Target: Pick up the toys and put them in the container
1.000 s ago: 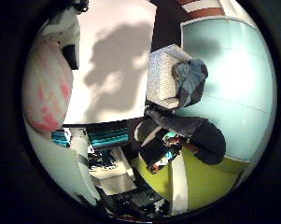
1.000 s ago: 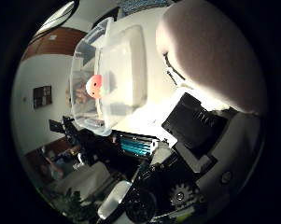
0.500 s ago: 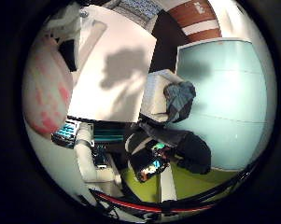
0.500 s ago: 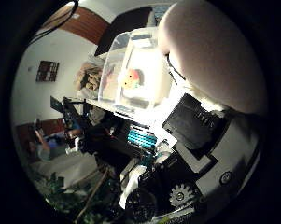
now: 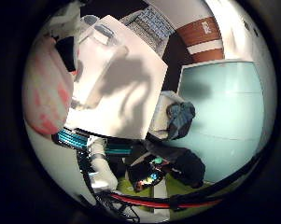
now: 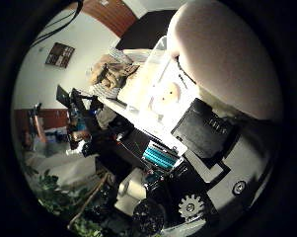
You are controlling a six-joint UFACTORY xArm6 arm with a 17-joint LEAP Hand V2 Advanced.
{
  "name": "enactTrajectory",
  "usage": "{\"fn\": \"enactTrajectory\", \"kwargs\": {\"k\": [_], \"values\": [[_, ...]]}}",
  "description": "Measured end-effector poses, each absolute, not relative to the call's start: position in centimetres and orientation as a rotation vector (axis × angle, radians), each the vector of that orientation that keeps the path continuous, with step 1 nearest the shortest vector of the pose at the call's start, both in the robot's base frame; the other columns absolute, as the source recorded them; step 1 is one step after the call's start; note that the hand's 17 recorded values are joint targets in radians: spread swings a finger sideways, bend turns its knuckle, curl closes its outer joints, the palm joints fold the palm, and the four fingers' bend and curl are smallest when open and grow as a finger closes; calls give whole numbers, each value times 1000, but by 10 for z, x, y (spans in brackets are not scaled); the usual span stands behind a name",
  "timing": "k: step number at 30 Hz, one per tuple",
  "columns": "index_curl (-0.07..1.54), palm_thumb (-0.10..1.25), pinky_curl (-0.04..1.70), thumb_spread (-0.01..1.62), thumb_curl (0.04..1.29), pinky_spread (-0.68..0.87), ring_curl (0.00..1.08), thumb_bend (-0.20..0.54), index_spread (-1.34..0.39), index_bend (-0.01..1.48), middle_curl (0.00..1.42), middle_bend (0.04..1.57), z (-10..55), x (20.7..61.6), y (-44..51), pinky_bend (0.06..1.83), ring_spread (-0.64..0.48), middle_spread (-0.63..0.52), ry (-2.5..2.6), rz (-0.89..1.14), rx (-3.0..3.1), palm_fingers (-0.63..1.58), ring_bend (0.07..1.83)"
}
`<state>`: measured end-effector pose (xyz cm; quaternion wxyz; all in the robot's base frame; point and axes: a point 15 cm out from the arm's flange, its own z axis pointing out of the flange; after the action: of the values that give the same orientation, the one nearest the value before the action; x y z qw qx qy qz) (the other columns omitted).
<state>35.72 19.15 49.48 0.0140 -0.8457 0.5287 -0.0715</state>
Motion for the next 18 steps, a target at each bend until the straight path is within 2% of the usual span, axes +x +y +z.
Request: {"fn": "enactTrajectory", "kwargs": {"k": [9, 13, 15, 17, 18], "values": [[1022, 996, 1125, 940, 765, -241, 920, -18, -283, 956, 915, 1253, 473, 397, 223, 1160, -282, -175, 1632, -243, -2603, 1062, 1243], [1028, 909, 1124, 995, 739, -246, 917, -27, -290, 941, 918, 1248, 462, 406, 231, 1154, -282, -179, 1641, -234, -2599, 1053, 1237], [980, 821, 1042, 1044, 685, -287, 852, -39, -306, 782, 877, 1165, 461, 407, 237, 1088, -276, -191, 1630, -213, -2585, 1037, 1228], [912, 758, 950, 1098, 625, -386, 779, -32, -334, 485, 810, 1041, 461, 408, 243, 1070, -285, -209, 1619, -177, -2569, 857, 1197], [868, 738, 921, 1123, 600, -436, 758, -30, -358, 340, 778, 945, 460, 407, 245, 1090, -292, -218, 1617, -154, -2568, 696, 1194]]}}
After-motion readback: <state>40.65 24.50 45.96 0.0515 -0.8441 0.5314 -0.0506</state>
